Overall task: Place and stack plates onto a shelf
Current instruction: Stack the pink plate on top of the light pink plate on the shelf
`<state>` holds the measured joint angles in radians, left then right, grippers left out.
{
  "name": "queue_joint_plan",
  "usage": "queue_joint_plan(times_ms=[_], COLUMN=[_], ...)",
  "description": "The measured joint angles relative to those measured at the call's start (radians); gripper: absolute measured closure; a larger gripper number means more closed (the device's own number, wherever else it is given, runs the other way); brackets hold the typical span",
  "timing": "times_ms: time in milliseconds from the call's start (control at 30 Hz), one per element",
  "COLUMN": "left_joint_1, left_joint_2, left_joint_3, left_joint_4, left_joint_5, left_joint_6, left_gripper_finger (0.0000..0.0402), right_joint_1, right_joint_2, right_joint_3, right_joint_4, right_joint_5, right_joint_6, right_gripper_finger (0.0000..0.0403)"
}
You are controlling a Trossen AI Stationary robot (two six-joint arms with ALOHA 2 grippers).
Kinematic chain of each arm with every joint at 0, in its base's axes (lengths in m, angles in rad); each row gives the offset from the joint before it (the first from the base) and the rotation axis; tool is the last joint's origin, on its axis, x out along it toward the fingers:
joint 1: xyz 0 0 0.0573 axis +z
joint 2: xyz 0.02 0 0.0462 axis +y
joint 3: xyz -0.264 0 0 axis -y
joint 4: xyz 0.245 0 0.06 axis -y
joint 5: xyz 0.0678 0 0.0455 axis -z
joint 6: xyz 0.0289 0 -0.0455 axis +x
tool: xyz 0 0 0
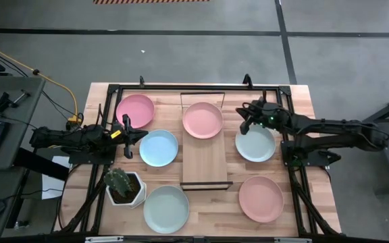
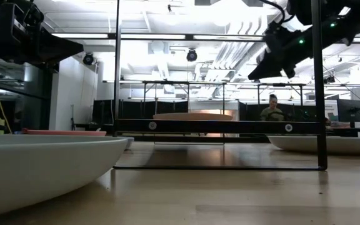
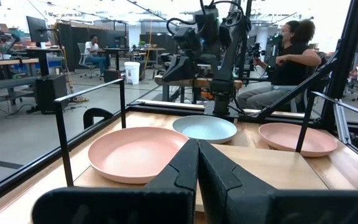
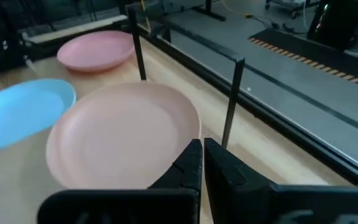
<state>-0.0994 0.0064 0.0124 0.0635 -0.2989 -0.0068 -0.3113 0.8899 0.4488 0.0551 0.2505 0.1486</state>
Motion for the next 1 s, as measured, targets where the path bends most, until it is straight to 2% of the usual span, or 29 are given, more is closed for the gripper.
queue_joint_plan(times_ms=[133, 400, 633, 733, 833, 900, 1000], left_joint_1=[0.0, 0.0, 0.002, 0.017, 0.049, 0.078, 0.139], left_joint_2=[0.0, 0.0, 0.038, 0.125, 0.264, 0.369, 0.534], left_joint_3=[0.0, 0.0, 0.003, 0.037, 0.105, 0.181, 0.327], left_joint_4=[0.0, 0.035, 0.27, 0.257, 0.18, 0.087, -0.159], left_joint_5=[0.0, -0.005, -0.147, -0.204, -0.262, -0.284, -0.295], left_joint_6=[0.0, -0.086, -0.036, -0.034, -0.072, -0.114, -0.217], left_gripper_finger=[0.0401, 0.0401, 0.0396, 0.0374, 0.0338, 0.031, 0.0271], right_joint_1=[0.02, 0.068, 0.077, 0.077, 0.076, 0.076, 0.076], right_joint_2=[-0.065, -0.148, -0.151, -0.151, -0.151, -0.151, -0.151], right_joint_3=[-0.066, -0.203, -0.205, -0.205, -0.205, -0.205, -0.205], right_joint_4=[0.005, 0.146, 0.191, 0.229, 0.265, 0.29, 0.319], right_joint_5=[-0.024, -0.027, -0.046, -0.051, -0.051, -0.051, -0.051], right_joint_6=[0.005, 0.035, 0.046, 0.03, 0.03, 0.03, 0.034], right_gripper_finger=[0.0403, 0.0403, 0.0403, 0.0403, 0.0403, 0.0403, 0.0403])
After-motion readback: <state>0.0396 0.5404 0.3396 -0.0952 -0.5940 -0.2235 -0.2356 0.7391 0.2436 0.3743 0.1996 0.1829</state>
